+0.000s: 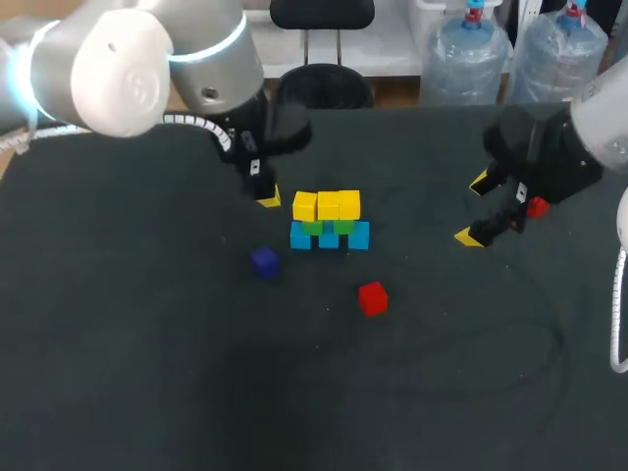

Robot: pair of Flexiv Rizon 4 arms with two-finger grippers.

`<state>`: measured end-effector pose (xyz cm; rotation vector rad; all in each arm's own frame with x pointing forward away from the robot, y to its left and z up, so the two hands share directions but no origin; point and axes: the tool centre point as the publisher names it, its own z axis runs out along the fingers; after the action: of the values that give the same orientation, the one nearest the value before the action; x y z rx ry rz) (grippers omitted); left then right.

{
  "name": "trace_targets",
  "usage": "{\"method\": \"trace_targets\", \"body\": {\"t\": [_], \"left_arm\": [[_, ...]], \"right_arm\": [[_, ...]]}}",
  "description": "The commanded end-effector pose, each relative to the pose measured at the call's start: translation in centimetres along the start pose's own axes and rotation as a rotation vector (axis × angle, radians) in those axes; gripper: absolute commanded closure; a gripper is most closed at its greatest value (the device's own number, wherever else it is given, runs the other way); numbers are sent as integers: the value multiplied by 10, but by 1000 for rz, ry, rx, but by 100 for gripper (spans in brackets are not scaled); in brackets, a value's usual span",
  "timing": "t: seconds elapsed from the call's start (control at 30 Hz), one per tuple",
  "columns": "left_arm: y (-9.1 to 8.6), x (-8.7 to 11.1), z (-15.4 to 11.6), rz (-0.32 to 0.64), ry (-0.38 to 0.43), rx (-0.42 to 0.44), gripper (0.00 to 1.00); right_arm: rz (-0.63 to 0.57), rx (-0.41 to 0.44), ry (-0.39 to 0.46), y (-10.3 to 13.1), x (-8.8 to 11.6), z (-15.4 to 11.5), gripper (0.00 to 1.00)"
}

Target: Place the blue cubes, place green cubes on the blue cubes, place the yellow cubes on the green cubes, then place the red cubes on the yellow cubes, and place purple cube on the red cubes.

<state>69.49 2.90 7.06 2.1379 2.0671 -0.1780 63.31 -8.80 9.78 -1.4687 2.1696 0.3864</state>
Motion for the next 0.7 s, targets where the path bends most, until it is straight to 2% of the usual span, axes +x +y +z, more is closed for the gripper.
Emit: {"method": "trace_targets", "body": {"t": [0.03, 0.7], "left_arm": [[4, -1, 4, -2, 1, 13, 100], [-2, -5, 10, -11, -8, 34, 100]], "right_arm": [[-1, -2, -2, -1, 0, 1, 0], [-1, -2, -2, -1, 0, 1, 0]]}}
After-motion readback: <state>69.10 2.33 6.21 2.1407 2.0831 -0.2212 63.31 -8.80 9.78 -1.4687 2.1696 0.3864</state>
